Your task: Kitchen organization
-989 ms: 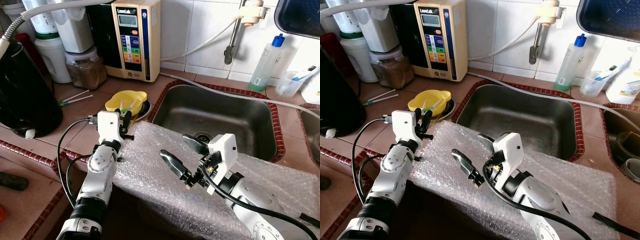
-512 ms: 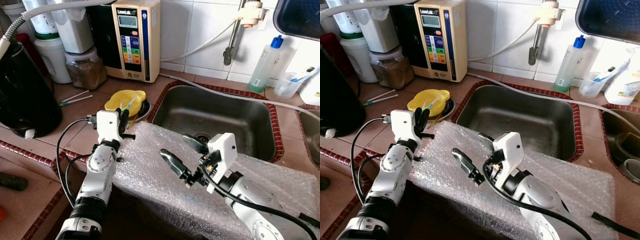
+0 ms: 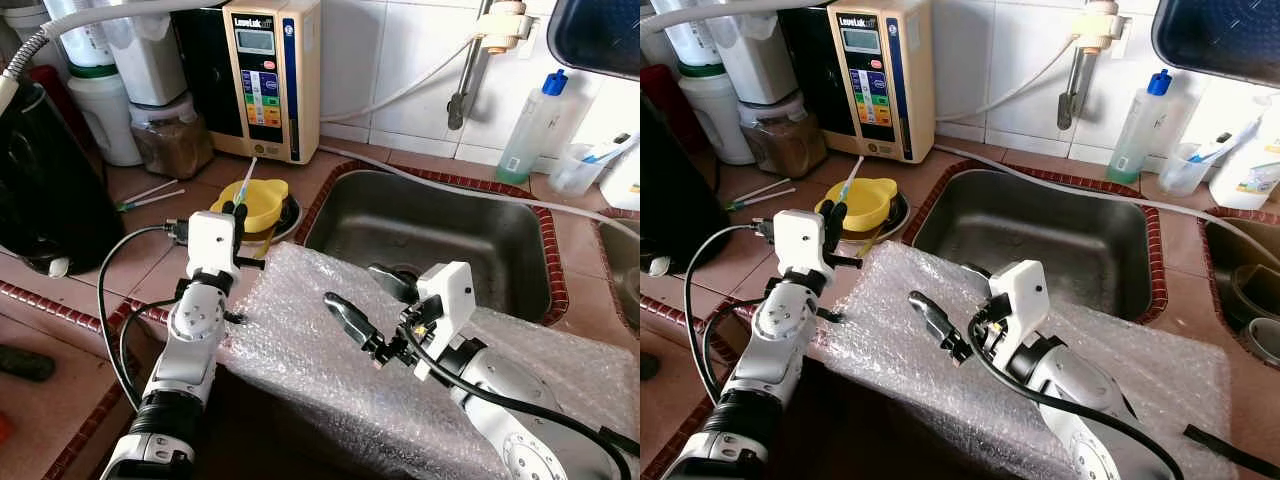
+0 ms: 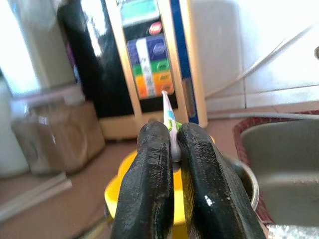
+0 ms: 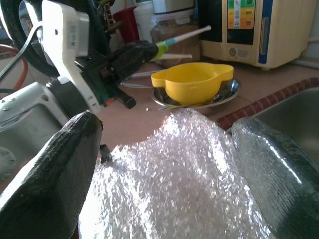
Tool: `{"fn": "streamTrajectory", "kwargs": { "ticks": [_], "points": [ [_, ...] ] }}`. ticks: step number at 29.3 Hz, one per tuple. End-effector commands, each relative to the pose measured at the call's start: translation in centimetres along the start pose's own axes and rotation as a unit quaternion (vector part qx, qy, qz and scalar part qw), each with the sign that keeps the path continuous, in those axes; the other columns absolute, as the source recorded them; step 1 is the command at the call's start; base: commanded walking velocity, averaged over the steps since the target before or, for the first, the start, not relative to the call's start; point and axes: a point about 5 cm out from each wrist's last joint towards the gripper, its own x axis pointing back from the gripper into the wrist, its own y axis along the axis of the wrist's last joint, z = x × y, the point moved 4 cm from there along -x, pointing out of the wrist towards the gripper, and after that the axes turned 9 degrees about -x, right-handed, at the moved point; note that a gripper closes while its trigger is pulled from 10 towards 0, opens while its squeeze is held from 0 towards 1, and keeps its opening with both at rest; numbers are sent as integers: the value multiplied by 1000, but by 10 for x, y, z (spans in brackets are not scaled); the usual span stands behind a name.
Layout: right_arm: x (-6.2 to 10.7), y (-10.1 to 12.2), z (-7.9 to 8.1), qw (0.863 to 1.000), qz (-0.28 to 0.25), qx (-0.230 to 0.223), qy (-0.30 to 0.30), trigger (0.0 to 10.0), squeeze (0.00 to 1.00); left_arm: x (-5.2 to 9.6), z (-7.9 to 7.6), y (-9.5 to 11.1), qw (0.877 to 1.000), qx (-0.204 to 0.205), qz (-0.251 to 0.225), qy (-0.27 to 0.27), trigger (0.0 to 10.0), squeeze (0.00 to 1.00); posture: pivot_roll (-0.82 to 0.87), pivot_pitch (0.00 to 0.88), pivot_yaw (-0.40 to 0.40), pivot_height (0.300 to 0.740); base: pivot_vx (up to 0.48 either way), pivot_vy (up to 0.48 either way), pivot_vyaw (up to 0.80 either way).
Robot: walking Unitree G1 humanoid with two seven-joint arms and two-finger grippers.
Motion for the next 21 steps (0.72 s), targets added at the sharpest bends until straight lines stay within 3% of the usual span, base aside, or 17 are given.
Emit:
{"fn": "streamTrajectory", "kwargs": {
  "ticks": [1, 4, 7, 9, 10, 15, 21],
  "points": [
    [-1, 4, -6, 1000, -8, 7, -12, 10000, 0, 2, -2, 13, 999, -31, -36, -18, 824, 0, -71, 0, 18, 740, 0, 0, 0],
    [-2, 10, -15, 999, -25, -2, -28, 10000, 0, 8, -15, 39, 988, -76, -109, -82, 1608, 0, -56, 0, 12, 740, 0, 0, 0],
    [-2, 29, -31, 995, -67, -36, -57, 10000, 0, 22, -30, 58, 962, -125, -178, -168, 627, 0, -43, 0, 12, 740, 0, 0, 0],
    [-2, 34, -35, 994, -78, -47, -62, 10000, 0, 24, -30, 59, 958, -133, -185, -176, 627, 0, -42, 0, 13, 740, 0, 0, 0],
    [-2, 39, -40, 992, -90, -53, -68, 10000, 0, 27, -30, 55, 955, -141, -183, -187, 0, 0, -41, 0, 17, 740, 0, 0, 0],
    [0, 51, -52, 987, -117, -66, -88, 10000, 0, 36, -33, 50, 949, -150, -184, -206, 0, 0, -43, 0, 22, 740, 0, 0, 0],
    [-5, 61, -52, 975, -149, -147, -74, 10000, 0, 41, -48, 63, 936, -155, -223, -224, 0, 0, -49, 0, 9, 740, 0, 0, 0]
  ]
}}
